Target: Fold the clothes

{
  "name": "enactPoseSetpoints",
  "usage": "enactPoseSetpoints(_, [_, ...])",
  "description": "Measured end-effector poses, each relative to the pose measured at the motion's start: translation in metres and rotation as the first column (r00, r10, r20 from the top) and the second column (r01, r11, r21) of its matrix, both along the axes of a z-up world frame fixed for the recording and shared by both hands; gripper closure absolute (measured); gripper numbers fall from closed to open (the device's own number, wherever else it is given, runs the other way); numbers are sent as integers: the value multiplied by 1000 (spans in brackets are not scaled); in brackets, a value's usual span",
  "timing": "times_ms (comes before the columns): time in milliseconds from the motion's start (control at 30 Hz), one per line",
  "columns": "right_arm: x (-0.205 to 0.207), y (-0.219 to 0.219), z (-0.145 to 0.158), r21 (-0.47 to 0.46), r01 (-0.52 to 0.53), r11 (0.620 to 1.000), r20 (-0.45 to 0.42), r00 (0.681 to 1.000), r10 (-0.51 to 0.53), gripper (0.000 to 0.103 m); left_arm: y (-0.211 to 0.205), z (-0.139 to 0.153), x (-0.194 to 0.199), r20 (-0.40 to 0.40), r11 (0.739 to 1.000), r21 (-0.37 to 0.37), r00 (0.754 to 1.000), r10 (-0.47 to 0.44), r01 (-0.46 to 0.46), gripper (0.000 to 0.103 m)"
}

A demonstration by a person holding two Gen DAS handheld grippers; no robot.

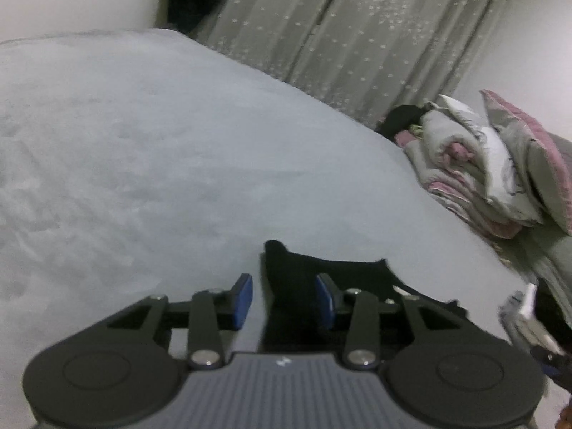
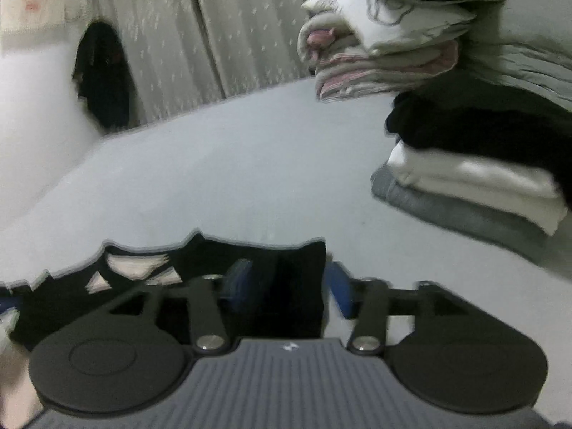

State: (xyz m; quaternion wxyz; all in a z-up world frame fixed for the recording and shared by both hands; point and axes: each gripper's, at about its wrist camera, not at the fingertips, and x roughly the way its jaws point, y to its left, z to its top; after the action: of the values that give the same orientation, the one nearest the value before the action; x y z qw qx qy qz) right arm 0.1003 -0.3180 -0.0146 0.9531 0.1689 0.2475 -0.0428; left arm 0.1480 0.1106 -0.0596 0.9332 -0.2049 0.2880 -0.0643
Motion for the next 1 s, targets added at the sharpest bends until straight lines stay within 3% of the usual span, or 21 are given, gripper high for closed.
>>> enactPoseSetpoints(167, [-12,2,13,54,-70,996,-23,997,72,47,-19,5,-14,68,980,67,979,-192,188,64])
enactPoseSetpoints(300, [-13,7,11,93,-100,991,-74,991,107,53,-47,4,-25,108,921,163,921,-374,354,64])
enactPoseSetpoints(433, [-9,6,1,241,-111,964,-103,985,139,60,-83,-2,-27,105,864,236,873,-477,444,64])
enactPoseSetpoints(567, [-3,11,-10,352,-116,929,-121,978,168,60,-104,-12,-25,79,834,253,849,-523,490,64])
enactPoseSetpoints(700, [4,14,-23,365,-76,928,-164,976,144,60,-116,-24,-19,43,820,245,839,-543,518,64])
enactPoseSetpoints(767, [7,11,-28,366,-52,929,-166,979,121,68,-119,-30,-16,27,815,238,835,-550,529,64])
enactPoseSetpoints(1000, [5,7,-36,358,7,934,-112,993,36,73,-122,-33,-15,38,804,216,818,-574,554,60])
